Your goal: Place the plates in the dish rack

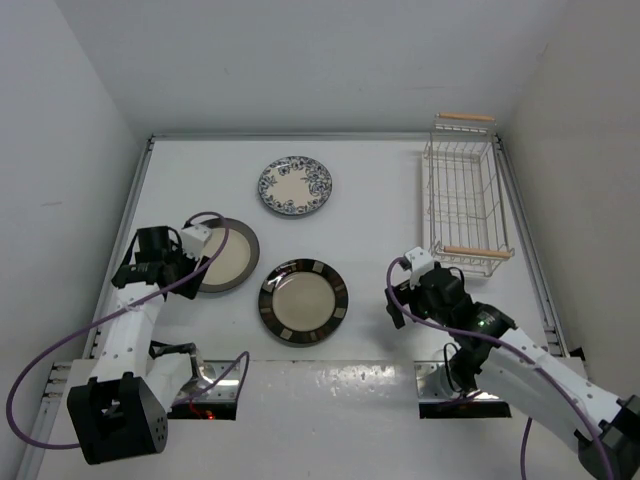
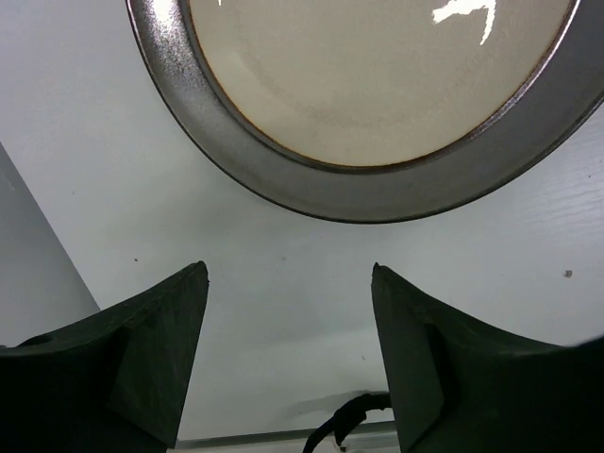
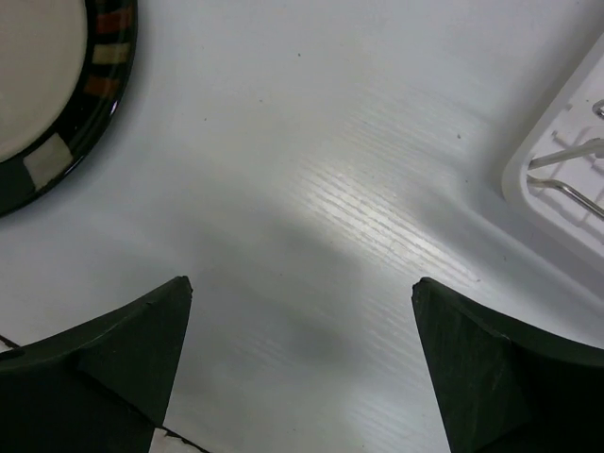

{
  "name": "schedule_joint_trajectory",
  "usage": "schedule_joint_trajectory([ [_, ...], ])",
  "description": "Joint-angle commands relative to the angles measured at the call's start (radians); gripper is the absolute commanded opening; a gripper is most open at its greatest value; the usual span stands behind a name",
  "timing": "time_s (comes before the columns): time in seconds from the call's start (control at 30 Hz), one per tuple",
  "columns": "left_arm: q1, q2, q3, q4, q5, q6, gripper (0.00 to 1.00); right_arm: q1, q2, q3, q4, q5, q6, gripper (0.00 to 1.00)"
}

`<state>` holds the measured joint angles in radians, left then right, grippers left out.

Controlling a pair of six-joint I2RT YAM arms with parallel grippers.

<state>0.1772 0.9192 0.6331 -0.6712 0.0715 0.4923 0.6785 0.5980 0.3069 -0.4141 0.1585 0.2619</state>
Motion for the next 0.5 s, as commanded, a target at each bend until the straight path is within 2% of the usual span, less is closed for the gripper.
schedule_joint_trajectory([
  [0.0, -0.010, 0.000, 0.054, 0.012, 0.040, -0.009, 0.75, 0.004, 0.023, 0.038, 0.041, 0.056, -0.009, 0.99],
  [0.1, -0.010, 0.012, 0.134, 0.002, 0.070, -0.009, 0.81, 0.006, 0.126, 0.124, 0.080, 0.093, -0.039, 0.99],
  [0.13, -0.019, 0.021, 0.161, 0.002, 0.070, -0.009, 0.85, 0.006, 0.156, 0.220, 0.087, 0.104, -0.039, 0.99],
  [0.17, -0.019, 0.032, 0.192, 0.002, 0.070, -0.026, 0.87, 0.004, 0.265, 0.254, 0.101, 0.101, -0.041, 0.99],
  [0.2, -0.019, 0.059, 0.259, -0.007, 0.070, -0.040, 0.89, 0.006, 0.305, 0.402, 0.098, 0.089, -0.046, 0.99],
  [0.23, -0.019, 0.078, 0.293, -0.007, 0.059, -0.056, 0.92, 0.006, 0.351, 0.440, 0.087, 0.052, -0.058, 0.99],
  [0.27, -0.019, 0.095, 0.327, -0.007, 0.059, -0.079, 0.98, 0.010, 0.488, 0.481, 0.075, 0.015, -0.065, 0.99],
  [0.33, -0.019, 0.145, 0.419, -0.019, 0.033, -0.158, 1.00, 0.029, 0.595, 0.628, -0.018, 0.024, -0.070, 1.00],
  [0.37, -0.019, 0.158, 0.444, -0.019, 0.033, -0.179, 1.00, 0.033, 0.731, 0.655, -0.040, 0.039, -0.058, 1.00],
  [0.47, 0.005, 0.155, 0.485, -0.044, 0.024, -0.228, 1.00, 0.056, 0.863, 0.667, -0.011, 0.055, -0.012, 1.00],
])
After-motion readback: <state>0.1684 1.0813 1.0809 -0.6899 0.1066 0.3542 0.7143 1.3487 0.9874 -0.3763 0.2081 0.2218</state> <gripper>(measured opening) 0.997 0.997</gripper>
